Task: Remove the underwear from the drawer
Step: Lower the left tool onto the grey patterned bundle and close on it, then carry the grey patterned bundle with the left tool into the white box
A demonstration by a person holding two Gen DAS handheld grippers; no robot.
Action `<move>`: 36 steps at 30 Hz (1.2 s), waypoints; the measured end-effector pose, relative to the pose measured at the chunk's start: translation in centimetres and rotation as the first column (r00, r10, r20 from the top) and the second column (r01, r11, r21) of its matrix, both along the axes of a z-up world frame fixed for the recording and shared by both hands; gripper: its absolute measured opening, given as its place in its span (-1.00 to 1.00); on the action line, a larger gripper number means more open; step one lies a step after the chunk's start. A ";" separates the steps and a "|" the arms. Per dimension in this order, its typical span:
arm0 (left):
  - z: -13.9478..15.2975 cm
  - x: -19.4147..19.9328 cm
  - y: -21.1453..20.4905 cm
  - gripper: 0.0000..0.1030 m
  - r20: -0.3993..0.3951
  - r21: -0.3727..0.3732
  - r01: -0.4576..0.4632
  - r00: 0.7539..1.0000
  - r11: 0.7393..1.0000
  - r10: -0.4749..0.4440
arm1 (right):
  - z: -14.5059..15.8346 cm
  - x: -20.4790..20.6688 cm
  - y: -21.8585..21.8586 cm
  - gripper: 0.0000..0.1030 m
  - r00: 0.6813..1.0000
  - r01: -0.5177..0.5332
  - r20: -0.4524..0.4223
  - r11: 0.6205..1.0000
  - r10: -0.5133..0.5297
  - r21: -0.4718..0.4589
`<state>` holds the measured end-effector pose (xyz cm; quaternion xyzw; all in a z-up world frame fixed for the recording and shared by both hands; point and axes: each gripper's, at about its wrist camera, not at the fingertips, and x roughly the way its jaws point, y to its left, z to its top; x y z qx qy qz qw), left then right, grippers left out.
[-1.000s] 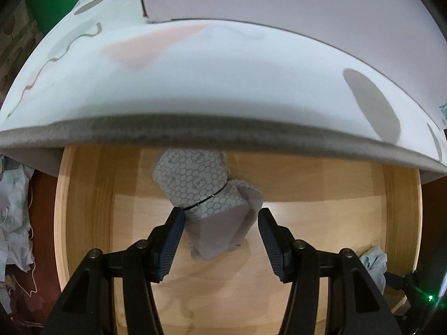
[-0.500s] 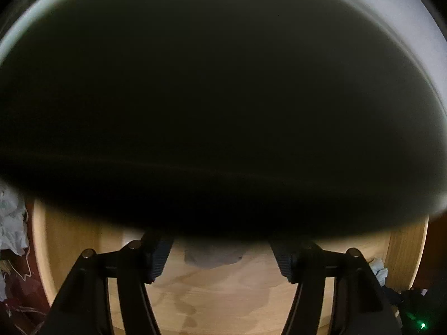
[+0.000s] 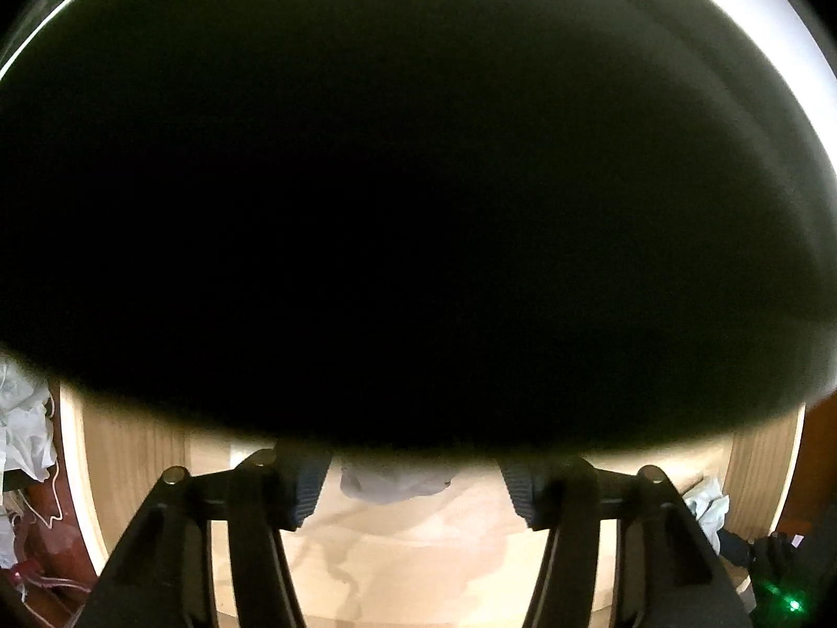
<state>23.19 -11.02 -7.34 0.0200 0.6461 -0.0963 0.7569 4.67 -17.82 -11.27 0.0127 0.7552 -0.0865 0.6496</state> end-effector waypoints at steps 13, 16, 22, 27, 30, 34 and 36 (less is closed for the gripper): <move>0.3 -0.1 -0.7 -0.03 -0.075 0.057 0.066 0.995 0.996 -0.061 | -0.2 0.4 0.2 0.13 1.000 -0.013 -0.019 1.000 0.013 -0.005; 0.3 -1.0 -1.3 -0.04 -0.081 0.071 0.075 0.994 0.995 -0.069 | -0.4 0.4 0.3 0.13 0.999 -0.018 -0.030 1.000 0.018 -0.007; 0.8 -1.8 -0.9 -0.07 -0.083 0.081 0.094 0.993 0.992 -0.087 | -0.6 0.7 0.6 0.13 0.998 -0.030 -0.049 1.000 0.030 -0.009; 1.7 -3.2 -0.5 -0.09 -0.063 0.075 0.098 0.994 0.992 -0.093 | -0.9 0.9 0.8 0.12 0.998 -0.036 -0.053 0.999 0.036 -0.011; 2.3 -4.3 -0.4 -0.09 -0.048 0.064 0.096 0.995 0.993 -0.093 | -0.9 1.0 0.8 0.12 0.998 -0.036 -0.053 0.999 0.035 -0.011; 3.8 -4.9 0.4 -0.09 -0.023 0.056 0.102 0.995 0.993 -0.101 | -1.0 1.0 0.8 0.12 0.998 -0.037 -0.055 0.999 0.036 -0.012; 4.7 -5.7 1.0 -0.09 -0.014 0.052 0.104 0.995 0.993 -0.104 | -1.1 1.1 0.9 0.12 0.998 -0.038 -0.055 0.999 0.037 -0.012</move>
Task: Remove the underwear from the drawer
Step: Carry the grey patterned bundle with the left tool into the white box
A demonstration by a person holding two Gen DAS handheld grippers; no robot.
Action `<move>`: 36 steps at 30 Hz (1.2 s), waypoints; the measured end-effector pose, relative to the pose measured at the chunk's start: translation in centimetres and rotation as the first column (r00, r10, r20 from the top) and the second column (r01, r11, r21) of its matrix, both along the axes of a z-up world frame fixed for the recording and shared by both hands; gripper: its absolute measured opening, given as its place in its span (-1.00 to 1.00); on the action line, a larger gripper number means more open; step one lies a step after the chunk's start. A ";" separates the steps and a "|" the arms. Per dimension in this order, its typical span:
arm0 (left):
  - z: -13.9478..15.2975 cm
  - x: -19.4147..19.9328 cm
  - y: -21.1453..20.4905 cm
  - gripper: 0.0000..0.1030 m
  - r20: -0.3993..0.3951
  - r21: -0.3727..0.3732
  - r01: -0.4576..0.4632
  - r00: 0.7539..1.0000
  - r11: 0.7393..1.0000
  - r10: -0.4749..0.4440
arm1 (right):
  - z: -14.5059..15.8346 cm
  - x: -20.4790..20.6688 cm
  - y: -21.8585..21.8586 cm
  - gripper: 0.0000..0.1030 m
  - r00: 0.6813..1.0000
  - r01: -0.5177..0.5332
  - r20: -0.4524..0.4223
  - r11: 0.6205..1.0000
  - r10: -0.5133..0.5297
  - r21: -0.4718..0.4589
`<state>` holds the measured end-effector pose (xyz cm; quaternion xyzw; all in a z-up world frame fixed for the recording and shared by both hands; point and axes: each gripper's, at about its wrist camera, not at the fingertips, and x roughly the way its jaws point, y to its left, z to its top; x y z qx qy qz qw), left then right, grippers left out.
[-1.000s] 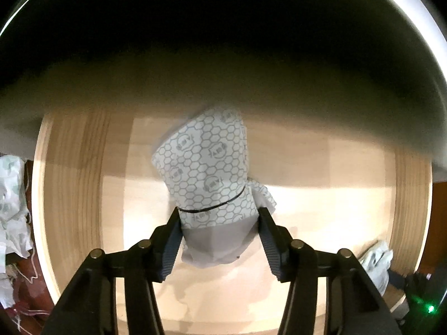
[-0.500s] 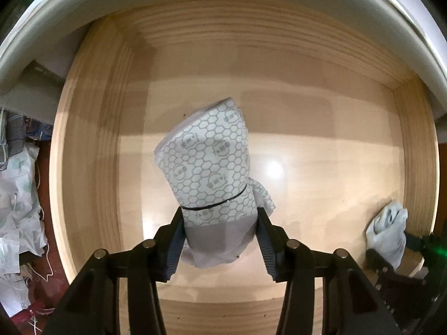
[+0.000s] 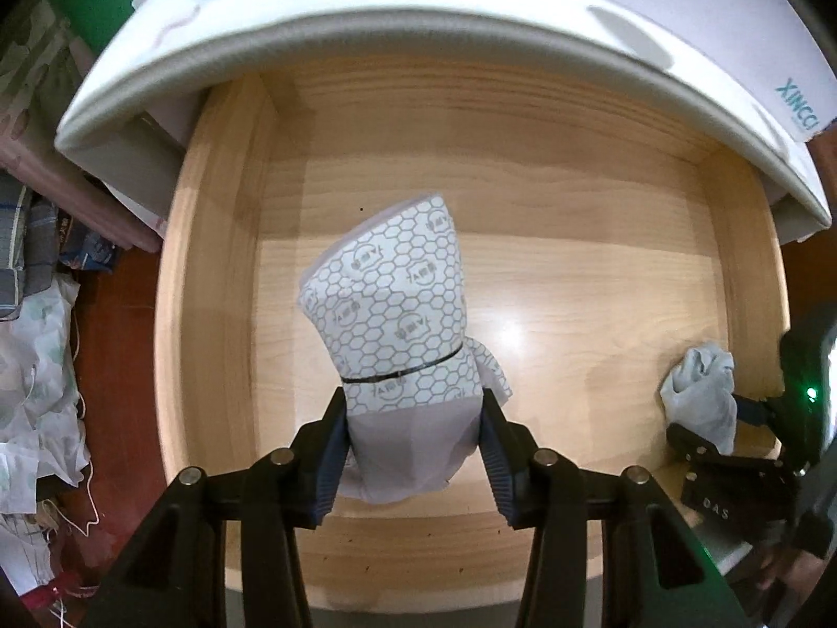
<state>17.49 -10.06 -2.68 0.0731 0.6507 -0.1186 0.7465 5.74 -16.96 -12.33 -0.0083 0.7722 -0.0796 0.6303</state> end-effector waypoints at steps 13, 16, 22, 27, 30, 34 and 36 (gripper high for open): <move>5.1 -3.8 4.9 -0.09 0.102 -0.051 0.010 0.995 0.999 -0.005 | 0.0 0.1 0.0 0.12 1.000 0.000 -0.001 1.000 0.000 0.000; 7.2 -3.9 5.5 -0.09 0.136 -0.055 0.022 0.991 0.998 -0.014 | 0.0 0.2 0.0 0.12 1.000 0.001 -0.001 1.000 -0.001 0.000; 11.8 -4.2 6.6 -0.09 0.204 -0.077 0.046 0.979 0.996 -0.029 | 0.0 0.3 0.0 0.12 1.000 0.000 -0.002 1.000 0.000 0.000; 15.9 -4.2 7.0 -0.09 0.277 -0.087 0.063 0.960 0.994 -0.037 | 0.0 0.3 0.0 0.12 1.000 0.000 -0.002 1.000 0.000 0.000; 18.3 -4.2 7.0 -0.09 0.318 -0.095 0.072 0.947 0.993 -0.038 | 0.0 0.3 0.0 0.12 1.000 0.000 -0.002 1.000 0.000 0.000; 21.3 -4.1 6.6 -0.09 0.369 -0.093 0.096 0.928 0.991 -0.055 | 0.0 0.3 0.0 0.12 1.000 -0.001 -0.002 1.000 0.001 0.000; 22.5 -3.9 6.3 -0.09 0.391 -0.092 0.106 0.918 0.990 -0.062 | 0.0 0.3 0.0 0.12 1.000 -0.001 -0.002 1.000 0.001 0.000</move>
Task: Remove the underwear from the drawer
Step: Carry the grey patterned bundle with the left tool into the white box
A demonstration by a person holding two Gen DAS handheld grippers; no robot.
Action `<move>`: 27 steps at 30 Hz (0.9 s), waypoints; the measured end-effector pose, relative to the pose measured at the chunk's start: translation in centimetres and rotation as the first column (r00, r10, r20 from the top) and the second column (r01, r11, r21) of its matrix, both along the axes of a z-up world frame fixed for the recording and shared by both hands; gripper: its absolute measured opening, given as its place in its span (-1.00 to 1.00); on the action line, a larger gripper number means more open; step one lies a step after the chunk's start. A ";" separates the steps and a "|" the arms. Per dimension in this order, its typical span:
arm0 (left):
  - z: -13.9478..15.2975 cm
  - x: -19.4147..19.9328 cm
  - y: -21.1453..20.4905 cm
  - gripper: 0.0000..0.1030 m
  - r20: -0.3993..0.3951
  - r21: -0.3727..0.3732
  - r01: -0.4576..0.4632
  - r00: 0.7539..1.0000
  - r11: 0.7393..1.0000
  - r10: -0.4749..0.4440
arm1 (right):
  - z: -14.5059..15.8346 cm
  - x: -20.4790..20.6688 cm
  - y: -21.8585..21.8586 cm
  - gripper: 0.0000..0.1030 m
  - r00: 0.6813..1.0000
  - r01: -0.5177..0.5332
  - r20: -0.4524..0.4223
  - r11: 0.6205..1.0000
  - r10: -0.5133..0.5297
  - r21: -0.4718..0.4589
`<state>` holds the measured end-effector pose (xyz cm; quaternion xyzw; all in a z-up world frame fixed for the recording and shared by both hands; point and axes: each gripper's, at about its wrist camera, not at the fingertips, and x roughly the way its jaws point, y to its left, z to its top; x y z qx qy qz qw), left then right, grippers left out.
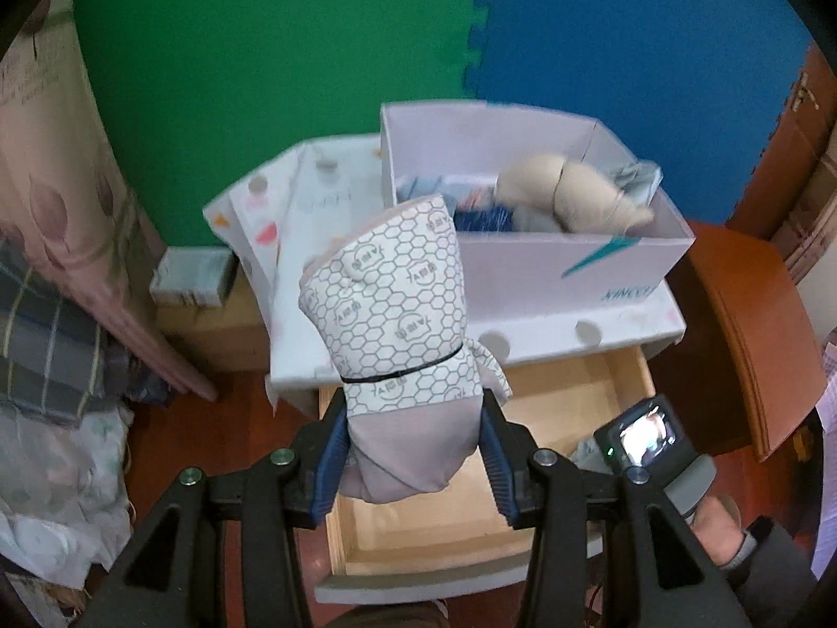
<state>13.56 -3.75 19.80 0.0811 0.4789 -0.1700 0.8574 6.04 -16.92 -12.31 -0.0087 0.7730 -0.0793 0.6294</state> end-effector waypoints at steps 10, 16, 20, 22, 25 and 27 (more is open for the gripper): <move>4.1 2.0 -2.2 -0.09 0.073 0.014 0.025 0.997 1.000 -0.026 | 0.0 0.0 0.0 0.12 1.000 0.001 0.001 1.000 -0.001 0.000; 4.7 4.0 -3.7 -0.09 0.085 0.008 0.037 0.996 0.999 -0.038 | 0.0 0.1 0.1 0.12 1.000 0.001 0.001 1.000 -0.001 0.000; 4.7 5.8 -4.8 -0.09 0.081 -0.004 0.040 0.996 0.999 -0.040 | 0.0 0.2 0.1 0.12 1.000 0.000 0.001 1.000 0.000 0.000; 4.5 6.7 -5.4 -0.09 0.085 -0.010 0.048 0.995 0.999 -0.047 | 0.0 0.2 0.1 0.12 1.000 0.000 0.001 1.000 0.000 0.000; 3.9 8.0 -6.3 -0.09 0.080 0.003 0.050 0.996 0.999 -0.050 | -0.1 0.2 0.1 0.12 1.000 0.000 0.001 1.000 0.000 0.000; 3.2 9.0 -6.7 -0.09 0.061 0.007 0.046 0.997 0.999 -0.047 | 0.0 0.2 0.1 0.12 1.000 0.000 0.001 1.000 0.000 0.000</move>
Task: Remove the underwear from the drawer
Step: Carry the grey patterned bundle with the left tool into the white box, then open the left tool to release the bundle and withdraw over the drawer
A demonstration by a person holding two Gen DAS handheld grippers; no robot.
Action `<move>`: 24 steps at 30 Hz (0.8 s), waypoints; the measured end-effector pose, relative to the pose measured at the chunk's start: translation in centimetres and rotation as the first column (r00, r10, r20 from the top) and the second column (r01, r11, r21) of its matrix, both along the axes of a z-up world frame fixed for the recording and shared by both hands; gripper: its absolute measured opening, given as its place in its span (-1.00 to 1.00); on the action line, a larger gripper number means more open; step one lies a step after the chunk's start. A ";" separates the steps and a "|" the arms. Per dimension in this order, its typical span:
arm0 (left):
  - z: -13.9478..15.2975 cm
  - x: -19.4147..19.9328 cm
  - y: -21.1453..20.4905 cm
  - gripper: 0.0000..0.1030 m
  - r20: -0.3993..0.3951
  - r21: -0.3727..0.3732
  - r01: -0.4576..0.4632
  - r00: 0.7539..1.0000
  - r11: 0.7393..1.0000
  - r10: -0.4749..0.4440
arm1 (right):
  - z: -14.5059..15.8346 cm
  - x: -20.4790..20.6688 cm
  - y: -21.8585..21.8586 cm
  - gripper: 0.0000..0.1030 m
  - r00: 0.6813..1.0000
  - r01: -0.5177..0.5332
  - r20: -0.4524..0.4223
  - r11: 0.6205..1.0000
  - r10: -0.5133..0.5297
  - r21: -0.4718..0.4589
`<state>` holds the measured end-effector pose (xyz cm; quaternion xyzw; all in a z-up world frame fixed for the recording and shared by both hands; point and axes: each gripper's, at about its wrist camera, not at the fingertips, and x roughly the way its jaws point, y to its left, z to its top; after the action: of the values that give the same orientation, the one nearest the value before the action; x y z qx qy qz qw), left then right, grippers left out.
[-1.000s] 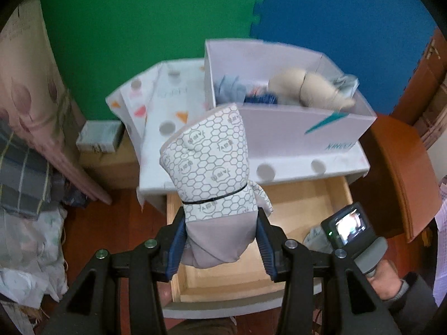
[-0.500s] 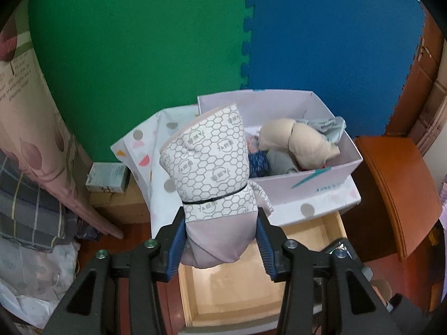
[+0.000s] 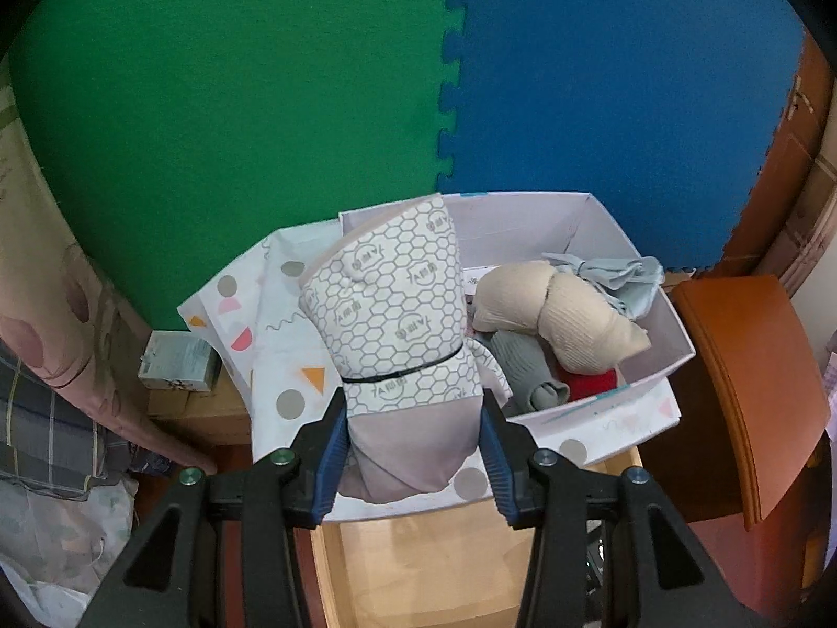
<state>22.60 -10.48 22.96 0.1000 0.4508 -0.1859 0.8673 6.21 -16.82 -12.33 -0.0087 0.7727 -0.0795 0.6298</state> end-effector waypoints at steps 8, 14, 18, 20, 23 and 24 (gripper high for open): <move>-3.1 2.6 -2.1 -0.09 -0.046 0.022 0.006 0.999 1.000 -0.005 | 0.0 0.0 0.0 0.12 1.000 0.000 0.000 1.000 0.000 0.000; -5.6 3.4 -3.7 -0.09 -0.081 0.034 0.016 0.997 0.999 -0.013 | 0.0 0.0 0.0 0.13 1.000 0.000 0.000 1.000 0.000 0.000; -7.0 4.0 -4.4 -0.09 -0.097 0.069 0.013 0.995 0.998 -0.007 | 0.0 0.0 0.0 0.13 1.000 0.000 -0.001 1.000 0.000 0.000; -7.5 4.3 -4.6 -0.09 -0.106 0.081 0.015 0.994 0.997 -0.006 | 0.0 0.0 0.0 0.13 1.000 -0.001 0.001 1.000 0.001 -0.001; -8.6 4.7 -4.5 -0.09 -0.132 0.078 0.003 0.991 0.997 0.008 | 0.0 0.0 0.0 0.13 1.000 -0.001 0.001 1.000 0.001 -0.001; -8.6 4.9 -4.2 -0.09 -0.142 0.046 -0.009 0.990 0.999 0.016 | 0.0 0.0 0.0 0.13 1.000 -0.001 0.001 1.000 0.001 -0.001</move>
<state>27.50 -14.68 14.36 0.1032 0.5164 -0.1769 0.8315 6.21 -16.79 -12.33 -0.0093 0.7723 -0.0793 0.6303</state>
